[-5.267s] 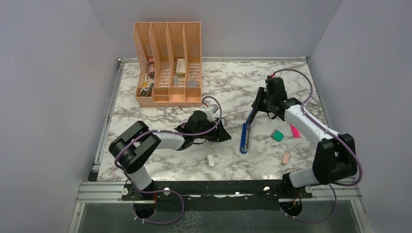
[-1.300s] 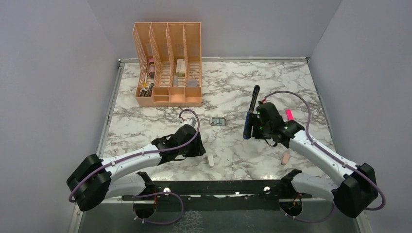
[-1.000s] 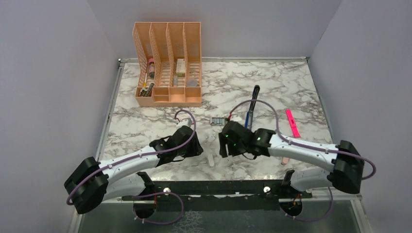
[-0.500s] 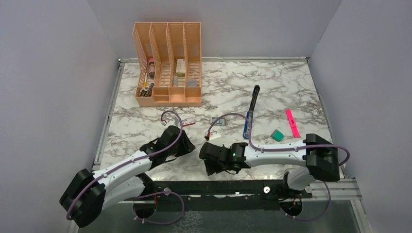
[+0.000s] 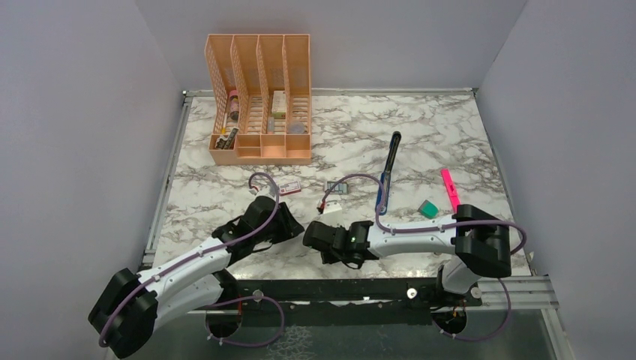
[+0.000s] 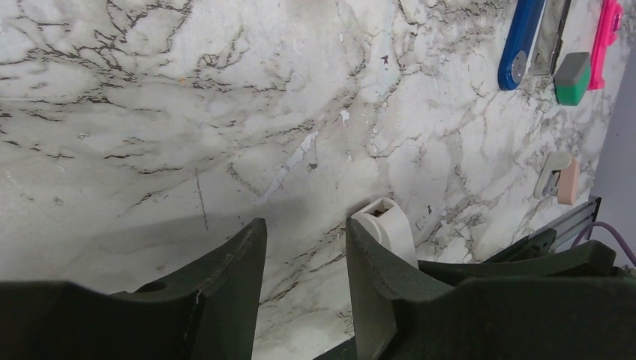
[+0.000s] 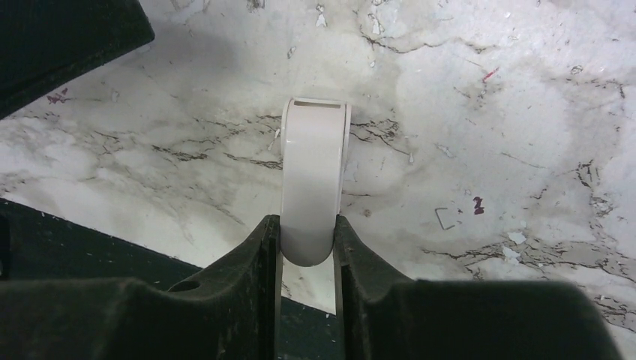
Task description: Load the staples into the stapler
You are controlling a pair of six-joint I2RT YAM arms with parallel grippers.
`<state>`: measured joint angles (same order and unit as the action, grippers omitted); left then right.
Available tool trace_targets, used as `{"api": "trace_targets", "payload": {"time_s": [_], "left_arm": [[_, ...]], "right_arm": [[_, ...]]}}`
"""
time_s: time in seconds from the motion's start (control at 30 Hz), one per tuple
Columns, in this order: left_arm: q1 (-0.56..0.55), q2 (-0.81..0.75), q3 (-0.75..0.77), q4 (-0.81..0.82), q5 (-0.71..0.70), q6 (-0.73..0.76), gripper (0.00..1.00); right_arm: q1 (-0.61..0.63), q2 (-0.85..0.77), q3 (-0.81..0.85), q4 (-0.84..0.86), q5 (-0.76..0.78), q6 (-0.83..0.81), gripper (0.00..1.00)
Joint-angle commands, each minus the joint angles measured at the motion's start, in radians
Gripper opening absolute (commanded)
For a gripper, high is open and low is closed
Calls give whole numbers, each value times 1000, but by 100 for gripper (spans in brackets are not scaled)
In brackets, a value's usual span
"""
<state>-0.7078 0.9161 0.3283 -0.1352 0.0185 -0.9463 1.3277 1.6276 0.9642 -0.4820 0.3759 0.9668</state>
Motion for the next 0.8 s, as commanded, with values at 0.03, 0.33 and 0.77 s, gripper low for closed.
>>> {"api": "trace_targets", "payload": {"time_s": [0.03, 0.33, 0.77], "left_arm": [[5, -25, -27, 47, 74, 20, 44], [5, 4, -44, 161, 156, 36, 47], [2, 229, -41, 481, 295, -6, 46]], "right_arm": [[-7, -55, -9, 41, 59, 35, 19], [-157, -216, -214, 295, -133, 11, 18], [-283, -218, -285, 440, -368, -77, 18]]}}
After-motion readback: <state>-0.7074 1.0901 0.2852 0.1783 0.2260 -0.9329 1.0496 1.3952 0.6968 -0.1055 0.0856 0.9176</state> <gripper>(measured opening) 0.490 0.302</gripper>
